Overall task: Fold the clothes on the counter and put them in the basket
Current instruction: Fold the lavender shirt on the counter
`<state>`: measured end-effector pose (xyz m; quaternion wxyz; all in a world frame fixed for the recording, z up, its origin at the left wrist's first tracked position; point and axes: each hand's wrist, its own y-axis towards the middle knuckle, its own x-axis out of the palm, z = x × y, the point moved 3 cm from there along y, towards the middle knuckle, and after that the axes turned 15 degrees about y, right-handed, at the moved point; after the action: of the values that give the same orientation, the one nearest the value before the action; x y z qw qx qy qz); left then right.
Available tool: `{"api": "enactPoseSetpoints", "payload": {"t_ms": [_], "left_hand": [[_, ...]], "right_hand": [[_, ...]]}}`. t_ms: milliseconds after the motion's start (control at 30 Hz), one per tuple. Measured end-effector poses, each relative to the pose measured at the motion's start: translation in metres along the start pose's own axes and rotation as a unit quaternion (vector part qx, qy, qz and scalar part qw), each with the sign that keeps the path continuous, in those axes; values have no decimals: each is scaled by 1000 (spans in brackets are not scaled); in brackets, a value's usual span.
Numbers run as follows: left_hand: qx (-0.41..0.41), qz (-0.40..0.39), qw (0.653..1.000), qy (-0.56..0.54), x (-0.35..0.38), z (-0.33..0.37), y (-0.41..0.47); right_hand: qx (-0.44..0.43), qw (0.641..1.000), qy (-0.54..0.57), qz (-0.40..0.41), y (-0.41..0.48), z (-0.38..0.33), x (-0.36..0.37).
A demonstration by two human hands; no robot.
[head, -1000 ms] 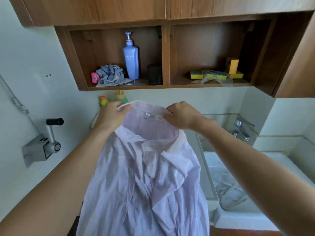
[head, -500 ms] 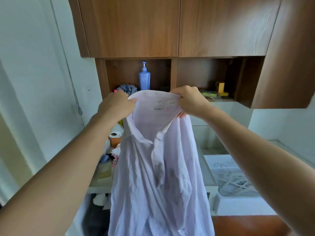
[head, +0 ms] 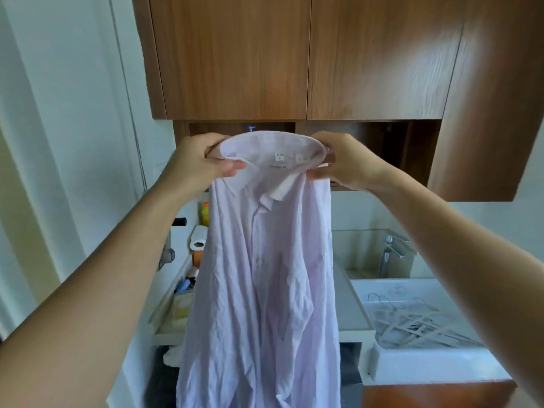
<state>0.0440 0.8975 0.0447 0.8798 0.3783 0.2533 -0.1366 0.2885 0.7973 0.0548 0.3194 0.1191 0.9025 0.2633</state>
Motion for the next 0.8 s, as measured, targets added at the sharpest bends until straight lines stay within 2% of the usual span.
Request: {"api": "enactPoseSetpoints", "payload": {"t_ms": [100, 167, 333, 567, 633, 800], "left_hand": [[3, 52, 998, -25, -1, 1, 10], [-9, 64, 998, -19, 8, -4, 19], [-72, 10, 997, -1, 64, -40, 45], [-163, -26, 986, -24, 167, -120, 104], [-182, -30, 983, -8, 200, -140, 124], [-187, -51, 979, 63, 283, -203, 171]], "right_hand": [[-1, 995, 85, 51, 2, 0, -13], [4, 994, 83, 66, 5, 5, -20], [83, 993, 26, 84, 15, 58, -19], [133, 988, 44, 68, 64, 211, -6], [145, 985, 68, 69, 80, 263, 0], [190, 979, 36, 67, 109, 391, 7]]}}
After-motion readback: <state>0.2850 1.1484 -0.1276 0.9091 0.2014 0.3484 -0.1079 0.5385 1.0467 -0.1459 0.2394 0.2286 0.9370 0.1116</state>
